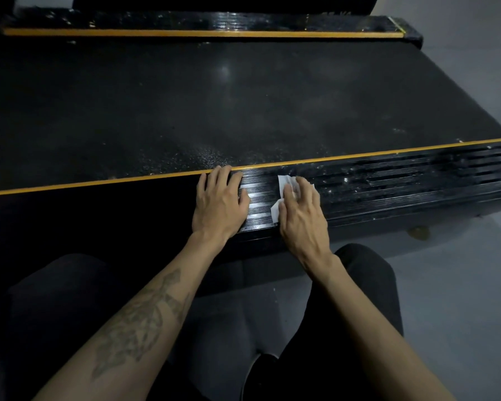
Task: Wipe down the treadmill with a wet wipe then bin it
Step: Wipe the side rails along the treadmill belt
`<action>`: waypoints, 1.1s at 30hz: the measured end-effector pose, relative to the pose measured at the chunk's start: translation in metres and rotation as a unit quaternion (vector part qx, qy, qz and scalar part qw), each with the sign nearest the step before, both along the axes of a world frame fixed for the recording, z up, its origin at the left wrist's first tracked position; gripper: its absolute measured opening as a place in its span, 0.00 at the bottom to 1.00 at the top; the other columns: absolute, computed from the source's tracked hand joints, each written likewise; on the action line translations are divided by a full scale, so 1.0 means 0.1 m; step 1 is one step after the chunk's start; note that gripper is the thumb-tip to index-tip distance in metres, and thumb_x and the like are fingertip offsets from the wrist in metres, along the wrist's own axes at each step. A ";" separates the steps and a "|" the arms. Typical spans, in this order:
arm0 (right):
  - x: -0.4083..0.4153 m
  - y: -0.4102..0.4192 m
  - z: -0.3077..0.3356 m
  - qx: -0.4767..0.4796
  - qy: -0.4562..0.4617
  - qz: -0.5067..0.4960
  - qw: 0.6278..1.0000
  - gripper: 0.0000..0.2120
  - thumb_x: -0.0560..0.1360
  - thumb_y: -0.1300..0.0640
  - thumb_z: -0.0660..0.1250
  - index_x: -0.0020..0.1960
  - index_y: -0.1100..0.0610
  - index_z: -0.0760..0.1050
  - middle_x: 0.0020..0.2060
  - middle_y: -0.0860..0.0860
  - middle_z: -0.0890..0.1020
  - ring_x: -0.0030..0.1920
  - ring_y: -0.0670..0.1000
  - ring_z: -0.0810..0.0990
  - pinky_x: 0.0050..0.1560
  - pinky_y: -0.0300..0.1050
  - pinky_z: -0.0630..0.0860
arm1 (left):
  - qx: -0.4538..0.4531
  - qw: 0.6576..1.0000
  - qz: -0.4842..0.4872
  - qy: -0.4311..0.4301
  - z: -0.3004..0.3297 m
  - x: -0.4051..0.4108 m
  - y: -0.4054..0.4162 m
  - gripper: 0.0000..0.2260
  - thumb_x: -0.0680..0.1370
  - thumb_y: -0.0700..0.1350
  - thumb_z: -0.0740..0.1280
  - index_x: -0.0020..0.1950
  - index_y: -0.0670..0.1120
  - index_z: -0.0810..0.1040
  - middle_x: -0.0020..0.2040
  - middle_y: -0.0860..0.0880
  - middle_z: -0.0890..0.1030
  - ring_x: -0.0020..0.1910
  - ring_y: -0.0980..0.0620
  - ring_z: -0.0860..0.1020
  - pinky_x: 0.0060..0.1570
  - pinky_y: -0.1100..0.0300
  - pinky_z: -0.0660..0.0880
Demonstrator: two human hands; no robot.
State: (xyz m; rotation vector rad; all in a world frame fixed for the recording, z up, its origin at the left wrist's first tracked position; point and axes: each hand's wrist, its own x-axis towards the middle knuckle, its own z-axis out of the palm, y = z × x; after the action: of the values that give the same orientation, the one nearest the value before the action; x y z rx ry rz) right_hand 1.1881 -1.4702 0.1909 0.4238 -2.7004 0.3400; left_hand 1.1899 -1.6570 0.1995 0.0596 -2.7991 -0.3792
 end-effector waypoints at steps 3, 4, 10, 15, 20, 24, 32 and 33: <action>0.01 -0.04 0.01 0.015 0.023 -0.002 1.000 0.19 0.83 0.56 0.52 0.63 0.67 0.75 0.53 0.62 0.77 0.55 0.58 0.71 0.66 0.58 0.76 | 0.000 1.000 0.001 -0.004 0.00 0.00 -0.01 0.19 0.83 0.51 0.60 0.71 0.44 0.75 0.72 0.44 0.74 0.74 0.43 0.69 0.75 0.41 0.63; 0.02 -0.06 0.00 0.025 0.033 0.002 0.999 0.19 0.83 0.57 0.52 0.61 0.67 0.76 0.51 0.61 0.78 0.54 0.59 0.74 0.68 0.56 0.73 | 0.000 1.000 0.001 -0.005 0.00 0.00 -0.01 0.20 0.83 0.51 0.60 0.71 0.44 0.75 0.72 0.44 0.74 0.74 0.43 0.69 0.75 0.41 0.63; -0.07 -0.12 -0.08 -0.005 -0.014 0.045 0.999 0.21 0.84 0.55 0.54 0.71 0.65 0.73 0.71 0.62 0.75 0.72 0.61 0.73 0.74 0.53 0.68 | -0.002 1.000 0.001 -0.005 0.03 0.00 -0.01 0.20 0.83 0.51 0.58 0.71 0.44 0.76 0.71 0.43 0.75 0.73 0.43 0.70 0.75 0.41 0.64; -0.13 0.06 0.01 -0.005 -0.026 0.020 0.999 0.25 0.85 0.52 0.50 0.73 0.65 0.73 0.73 0.62 0.73 0.74 0.60 0.71 0.77 0.54 0.66 | 0.002 1.000 0.003 -0.004 0.03 0.02 0.00 0.19 0.83 0.50 0.61 0.71 0.44 0.76 0.72 0.43 0.74 0.74 0.43 0.69 0.76 0.41 0.63; 0.02 -0.17 -0.02 0.002 0.030 0.036 0.999 0.19 0.80 0.62 0.66 0.68 0.69 0.75 0.67 0.65 0.78 0.69 0.62 0.76 0.76 0.46 0.59 | 0.005 1.000 0.005 0.000 0.02 0.00 0.00 0.19 0.83 0.50 0.61 0.71 0.43 0.76 0.71 0.43 0.75 0.74 0.43 0.70 0.76 0.42 0.63; -0.17 -0.08 0.02 0.006 -0.018 0.037 0.999 0.21 0.84 0.57 0.58 0.72 0.68 0.72 0.71 0.64 0.74 0.73 0.61 0.72 0.76 0.49 0.61 | 0.001 1.000 0.005 -0.001 0.02 0.01 0.00 0.19 0.83 0.50 0.61 0.71 0.43 0.76 0.71 0.43 0.75 0.73 0.43 0.70 0.76 0.42 0.63; -0.02 -0.18 -0.05 0.015 0.007 0.035 0.999 0.20 0.82 0.60 0.59 0.69 0.70 0.75 0.68 0.66 0.77 0.70 0.64 0.75 0.74 0.54 0.66 | -0.001 1.000 0.007 0.001 0.01 0.00 0.00 0.18 0.83 0.49 0.62 0.70 0.43 0.76 0.71 0.43 0.75 0.73 0.42 0.70 0.76 0.42 0.63; -0.07 -0.16 -0.03 0.013 -0.017 0.046 0.999 0.21 0.83 0.57 0.57 0.71 0.69 0.73 0.70 0.65 0.75 0.73 0.63 0.73 0.76 0.53 0.64 | -0.002 1.000 0.007 0.002 0.01 0.01 0.00 0.18 0.83 0.50 0.62 0.70 0.43 0.76 0.71 0.43 0.75 0.73 0.42 0.70 0.75 0.42 0.63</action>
State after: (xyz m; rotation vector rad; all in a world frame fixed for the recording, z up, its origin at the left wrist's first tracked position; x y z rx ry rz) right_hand 1.1809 -1.4859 0.1882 0.5552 -2.7279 0.3399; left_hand 1.1905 -1.6568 0.2010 0.0761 -2.7947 -0.3689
